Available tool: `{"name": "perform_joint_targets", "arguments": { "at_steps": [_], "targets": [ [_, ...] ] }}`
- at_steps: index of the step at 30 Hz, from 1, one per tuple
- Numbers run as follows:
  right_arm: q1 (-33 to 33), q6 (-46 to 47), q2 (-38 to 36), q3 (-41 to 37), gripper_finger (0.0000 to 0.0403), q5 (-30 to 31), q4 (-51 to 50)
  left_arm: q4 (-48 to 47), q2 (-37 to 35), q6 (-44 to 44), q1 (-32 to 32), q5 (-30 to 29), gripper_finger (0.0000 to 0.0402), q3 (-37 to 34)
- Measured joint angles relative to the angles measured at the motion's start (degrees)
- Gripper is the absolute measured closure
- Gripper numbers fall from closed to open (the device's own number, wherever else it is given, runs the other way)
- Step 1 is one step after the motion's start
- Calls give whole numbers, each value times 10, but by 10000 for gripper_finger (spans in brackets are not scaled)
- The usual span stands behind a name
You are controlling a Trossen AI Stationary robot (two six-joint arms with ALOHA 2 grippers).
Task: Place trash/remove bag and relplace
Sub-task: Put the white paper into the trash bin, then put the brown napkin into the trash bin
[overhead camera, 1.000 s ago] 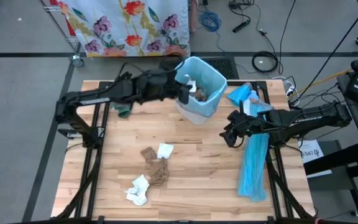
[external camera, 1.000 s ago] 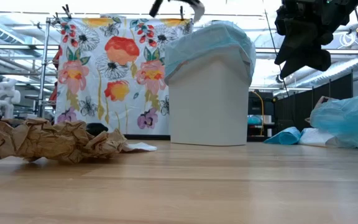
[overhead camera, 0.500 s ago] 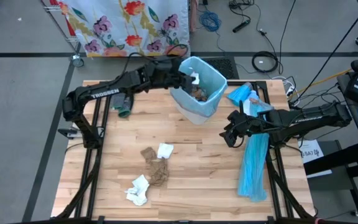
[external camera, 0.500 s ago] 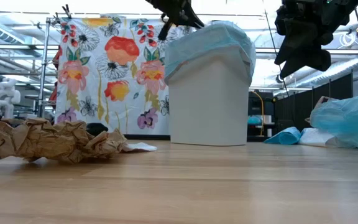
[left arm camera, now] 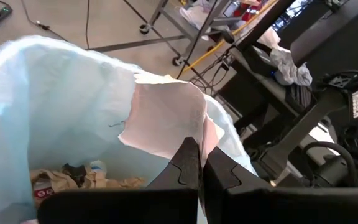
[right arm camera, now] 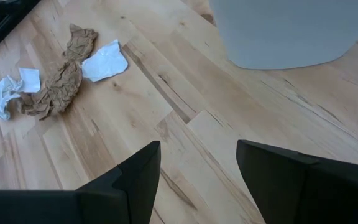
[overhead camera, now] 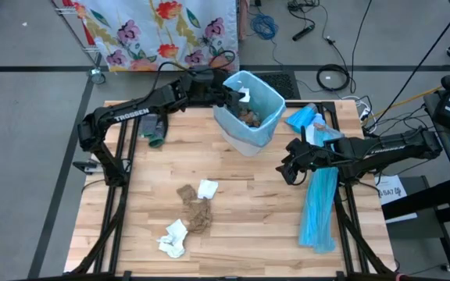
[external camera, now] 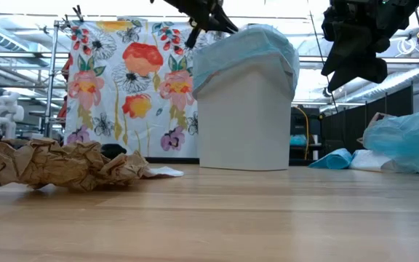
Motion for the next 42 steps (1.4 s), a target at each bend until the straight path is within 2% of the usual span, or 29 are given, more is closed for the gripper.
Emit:
{"name": "perform_joint_targets", "arguments": {
  "at_steps": [13,21,29,32,39,42],
  "targets": [
    [0,0,0,0,200,0,0,-1,0,28,8,12,401,0],
    [0,0,0,0,200,0,0,2,0,28,8,12,378,0],
    [0,0,0,0,200,0,0,58,1,55,8,12,371,0],
    [0,0,0,0,200,0,0,59,1,56,8,12,350,0],
    [0,0,0,0,200,0,0,63,25,54,5,6,257,0],
    [0,0,0,0,200,0,0,68,30,54,2,6,231,0]
  ]
}}
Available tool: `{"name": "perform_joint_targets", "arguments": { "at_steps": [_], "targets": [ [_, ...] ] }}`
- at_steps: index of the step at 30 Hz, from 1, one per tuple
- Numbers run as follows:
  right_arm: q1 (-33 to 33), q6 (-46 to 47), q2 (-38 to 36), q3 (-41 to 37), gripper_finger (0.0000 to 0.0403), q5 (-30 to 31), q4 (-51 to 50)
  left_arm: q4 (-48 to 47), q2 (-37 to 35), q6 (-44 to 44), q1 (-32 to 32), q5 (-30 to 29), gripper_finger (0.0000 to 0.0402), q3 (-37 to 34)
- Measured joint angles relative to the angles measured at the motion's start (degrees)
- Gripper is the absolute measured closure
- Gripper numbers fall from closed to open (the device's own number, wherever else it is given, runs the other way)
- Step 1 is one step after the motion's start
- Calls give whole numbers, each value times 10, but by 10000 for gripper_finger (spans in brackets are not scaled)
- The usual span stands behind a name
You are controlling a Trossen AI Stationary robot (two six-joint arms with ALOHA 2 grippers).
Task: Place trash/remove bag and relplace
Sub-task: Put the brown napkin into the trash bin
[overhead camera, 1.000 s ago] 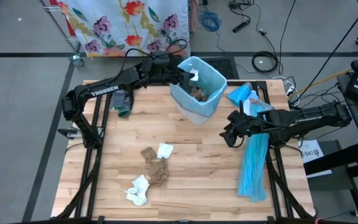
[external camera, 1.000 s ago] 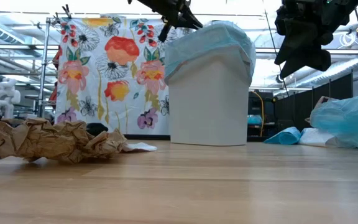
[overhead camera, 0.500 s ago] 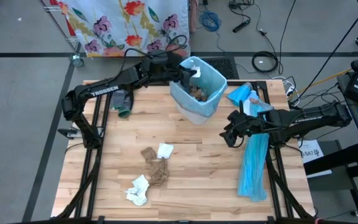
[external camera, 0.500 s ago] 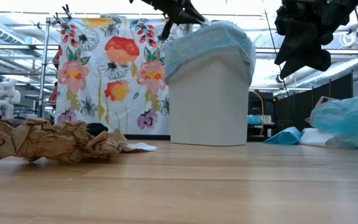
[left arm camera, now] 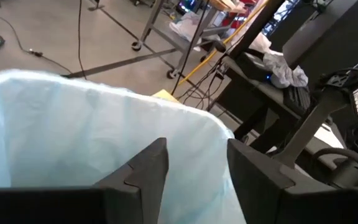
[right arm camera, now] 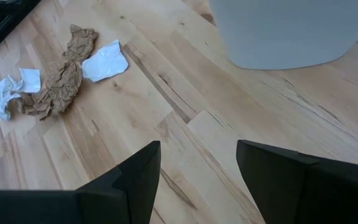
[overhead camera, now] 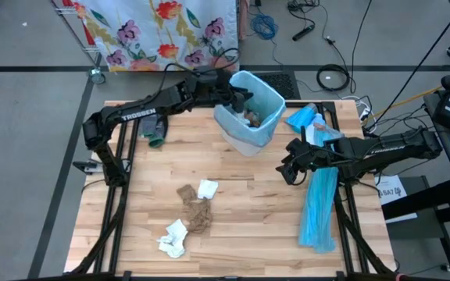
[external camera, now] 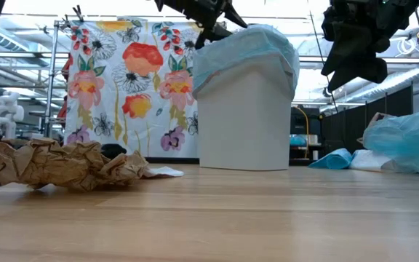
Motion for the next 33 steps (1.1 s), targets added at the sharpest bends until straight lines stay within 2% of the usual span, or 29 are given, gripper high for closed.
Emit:
{"name": "perform_joint_targets", "arguments": {
  "at_steps": [3,7,10,16,21,27,33],
  "targets": [
    [0,0,0,0,200,0,0,0,0,-4,-3,1,225,0],
    [0,0,0,0,200,0,0,-11,-10,-30,-11,39,224,0],
    [0,0,0,0,200,0,0,-83,-40,-30,-24,38,224,0],
    [0,0,0,0,200,0,0,-311,-110,-31,-86,-96,224,0],
    [0,0,0,0,200,0,0,-433,-156,-88,-165,-125,224,0],
    [0,0,0,0,200,0,0,-490,-174,-201,-284,-162,224,-31],
    [0,0,0,0,200,0,0,-488,-168,-338,-392,-208,224,-74]
  ]
}}
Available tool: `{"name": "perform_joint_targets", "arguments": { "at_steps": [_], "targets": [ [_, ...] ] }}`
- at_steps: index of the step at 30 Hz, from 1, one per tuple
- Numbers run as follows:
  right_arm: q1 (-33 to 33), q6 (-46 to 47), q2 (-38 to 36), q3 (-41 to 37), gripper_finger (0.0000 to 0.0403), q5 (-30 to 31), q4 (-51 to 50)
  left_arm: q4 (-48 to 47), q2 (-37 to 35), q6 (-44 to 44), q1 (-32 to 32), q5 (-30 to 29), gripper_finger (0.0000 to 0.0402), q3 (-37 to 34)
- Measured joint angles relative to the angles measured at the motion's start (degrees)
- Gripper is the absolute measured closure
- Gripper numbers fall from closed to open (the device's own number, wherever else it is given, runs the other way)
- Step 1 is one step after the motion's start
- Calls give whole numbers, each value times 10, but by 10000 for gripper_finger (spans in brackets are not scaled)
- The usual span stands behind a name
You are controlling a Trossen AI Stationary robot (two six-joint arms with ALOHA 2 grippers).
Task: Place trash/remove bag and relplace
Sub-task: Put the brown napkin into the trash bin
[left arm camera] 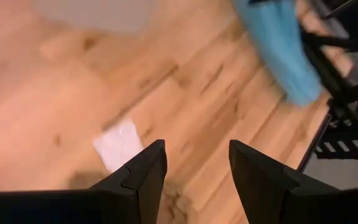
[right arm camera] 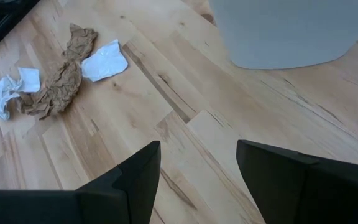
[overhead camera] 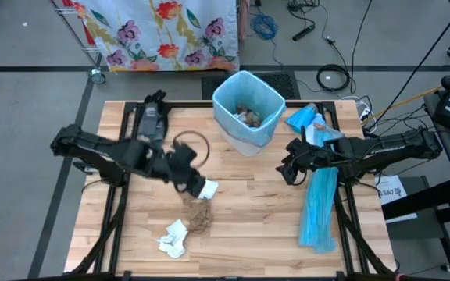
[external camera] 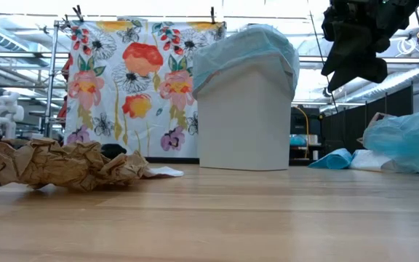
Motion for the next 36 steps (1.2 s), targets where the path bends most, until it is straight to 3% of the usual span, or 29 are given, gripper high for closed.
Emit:
{"name": "perform_joint_targets", "arguments": {
  "at_steps": [6,12,18,24,36],
  "targets": [
    [0,0,0,0,200,0,0,7,26,-98,-64,-5,224,-16],
    [0,0,0,0,200,0,0,44,68,-127,-93,-28,224,-22],
    [0,0,0,0,200,0,0,69,131,-128,-107,63,224,-22],
    [0,0,0,0,200,0,0,81,186,-126,-118,85,224,-23],
    [0,0,0,0,200,0,0,200,177,-152,-98,125,224,-199]
  ]
}}
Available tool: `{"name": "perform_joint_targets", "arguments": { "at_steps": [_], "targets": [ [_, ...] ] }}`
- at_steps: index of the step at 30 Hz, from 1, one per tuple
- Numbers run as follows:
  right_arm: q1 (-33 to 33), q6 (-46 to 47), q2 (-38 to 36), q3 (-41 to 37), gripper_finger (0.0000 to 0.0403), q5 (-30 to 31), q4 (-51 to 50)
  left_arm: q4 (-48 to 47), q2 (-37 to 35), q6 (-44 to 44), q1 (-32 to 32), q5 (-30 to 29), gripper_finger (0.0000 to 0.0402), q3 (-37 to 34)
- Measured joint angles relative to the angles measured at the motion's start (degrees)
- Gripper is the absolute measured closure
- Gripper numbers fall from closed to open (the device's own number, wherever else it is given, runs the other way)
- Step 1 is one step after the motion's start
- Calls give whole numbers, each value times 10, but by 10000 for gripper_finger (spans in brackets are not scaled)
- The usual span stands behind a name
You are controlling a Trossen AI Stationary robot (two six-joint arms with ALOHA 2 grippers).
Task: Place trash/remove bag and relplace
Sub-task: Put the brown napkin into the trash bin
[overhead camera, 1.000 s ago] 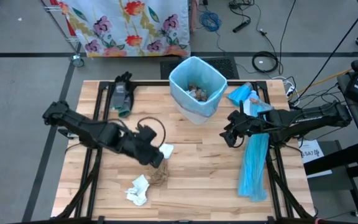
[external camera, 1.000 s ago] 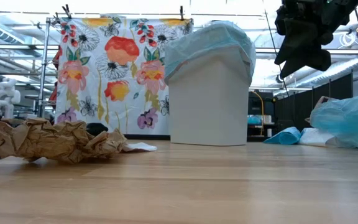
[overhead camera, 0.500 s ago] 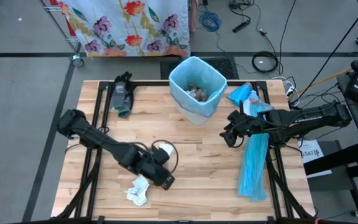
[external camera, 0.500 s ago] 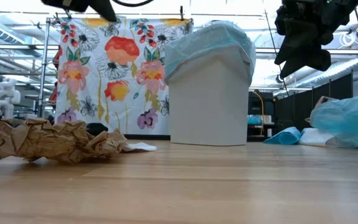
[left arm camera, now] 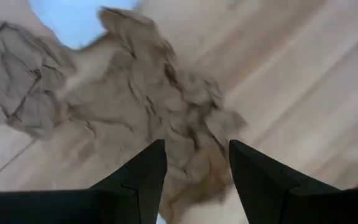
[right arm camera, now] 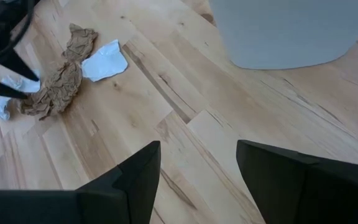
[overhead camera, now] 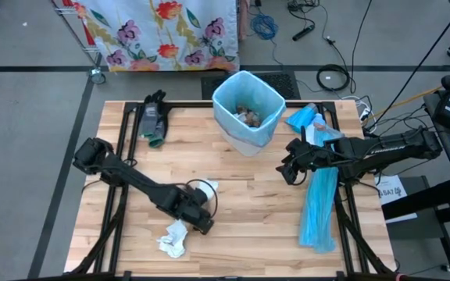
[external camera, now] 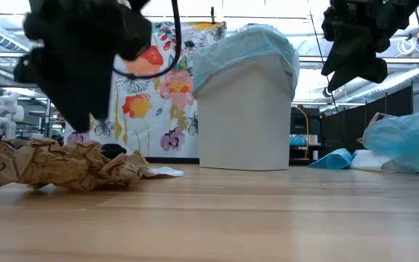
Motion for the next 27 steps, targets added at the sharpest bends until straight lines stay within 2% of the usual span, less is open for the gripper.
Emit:
{"name": "perform_joint_targets", "arguments": {
  "at_steps": [6,14,23,25,27],
  "targets": [
    [0,0,0,0,200,0,0,12,0,17,24,-4,224,-8],
    [0,0,0,0,200,0,0,12,5,116,61,-7,217,-8],
    [0,0,0,0,200,0,0,42,87,161,72,2,217,-8],
    [0,0,0,0,200,0,0,50,101,169,72,17,230,-6],
    [0,0,0,0,200,0,0,55,106,179,73,26,269,-6]
  ]
}}
